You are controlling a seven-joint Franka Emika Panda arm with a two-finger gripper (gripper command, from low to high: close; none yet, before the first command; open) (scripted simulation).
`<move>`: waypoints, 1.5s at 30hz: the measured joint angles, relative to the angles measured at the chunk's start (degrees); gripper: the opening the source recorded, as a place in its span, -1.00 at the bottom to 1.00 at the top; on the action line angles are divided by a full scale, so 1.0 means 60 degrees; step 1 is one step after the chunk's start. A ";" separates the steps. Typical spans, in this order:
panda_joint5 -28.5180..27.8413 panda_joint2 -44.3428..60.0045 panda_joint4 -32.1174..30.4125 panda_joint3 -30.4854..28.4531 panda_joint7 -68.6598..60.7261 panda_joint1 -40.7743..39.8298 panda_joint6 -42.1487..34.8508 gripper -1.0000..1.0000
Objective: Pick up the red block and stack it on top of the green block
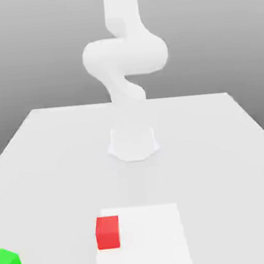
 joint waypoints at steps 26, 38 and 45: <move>0.0844 0.9073 -0.3066 -0.0674 -0.2380 -0.0687 0.5287 0.00; 0.0497 0.8301 -0.3189 -0.0742 -0.2125 -0.0694 0.4636 -1.00; 0.0618 0.8210 -0.1739 -0.1532 -0.0497 -0.1257 0.3058 -1.00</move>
